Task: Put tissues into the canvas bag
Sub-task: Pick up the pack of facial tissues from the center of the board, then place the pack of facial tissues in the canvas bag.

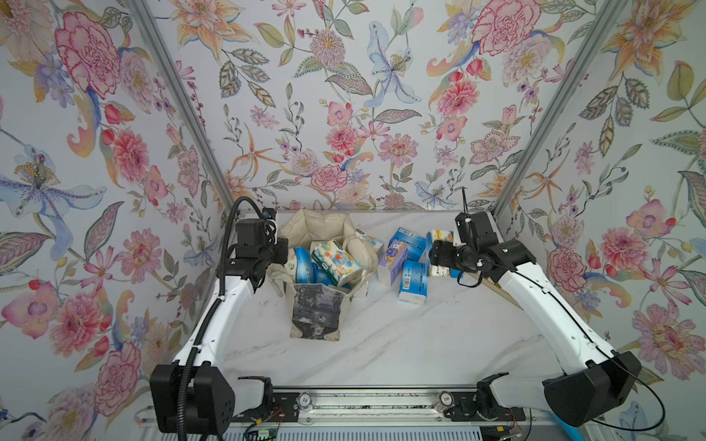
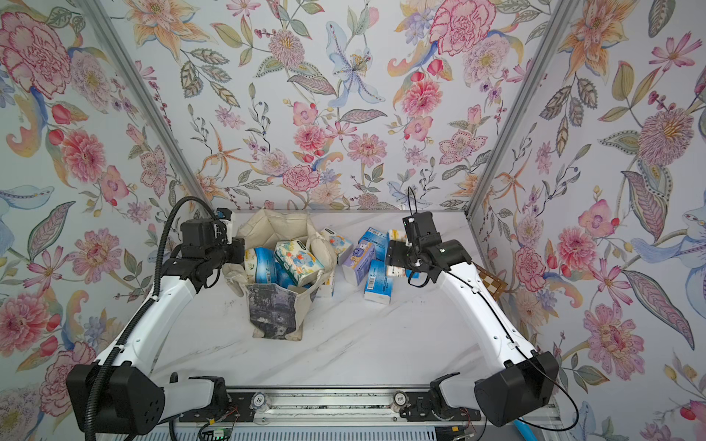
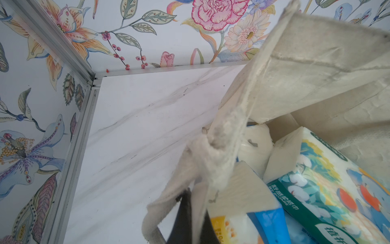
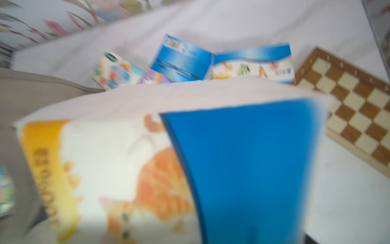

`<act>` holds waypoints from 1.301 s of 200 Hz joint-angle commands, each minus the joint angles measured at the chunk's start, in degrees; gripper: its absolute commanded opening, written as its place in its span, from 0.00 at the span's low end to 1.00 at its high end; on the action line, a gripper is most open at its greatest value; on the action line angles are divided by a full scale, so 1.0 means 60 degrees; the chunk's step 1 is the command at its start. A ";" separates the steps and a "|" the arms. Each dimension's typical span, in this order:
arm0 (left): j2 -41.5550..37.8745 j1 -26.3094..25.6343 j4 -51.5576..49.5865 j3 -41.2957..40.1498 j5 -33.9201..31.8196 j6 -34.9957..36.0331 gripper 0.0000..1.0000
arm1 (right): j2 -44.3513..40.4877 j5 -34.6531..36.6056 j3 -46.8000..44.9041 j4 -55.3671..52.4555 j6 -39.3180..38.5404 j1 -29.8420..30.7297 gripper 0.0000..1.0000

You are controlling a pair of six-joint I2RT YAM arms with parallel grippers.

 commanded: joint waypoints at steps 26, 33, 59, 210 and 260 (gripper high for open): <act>-0.0237 0.0083 -0.0058 0.0128 0.0183 -0.0240 0.00 | 0.1929 -0.1781 0.2937 0.1733 -0.1975 0.2154 0.85; -0.0241 0.0083 -0.0085 0.0127 0.0168 -0.0244 0.00 | 0.2312 -0.2255 0.3254 0.1897 -0.2117 0.2458 0.85; -0.0285 0.0083 -0.0189 0.0223 0.0103 -0.0215 0.00 | 0.3810 -0.3481 0.4717 0.1960 -0.2648 0.3264 0.85; -0.0228 0.0099 -0.0387 0.0436 -0.0199 0.0049 0.00 | 0.7007 -0.4279 0.5686 -0.1647 -0.3530 0.4751 0.86; -0.0095 0.0098 -0.0358 0.0548 -0.0185 0.0005 0.00 | 0.7866 -0.3876 0.6503 -0.3124 -0.3932 0.4869 0.87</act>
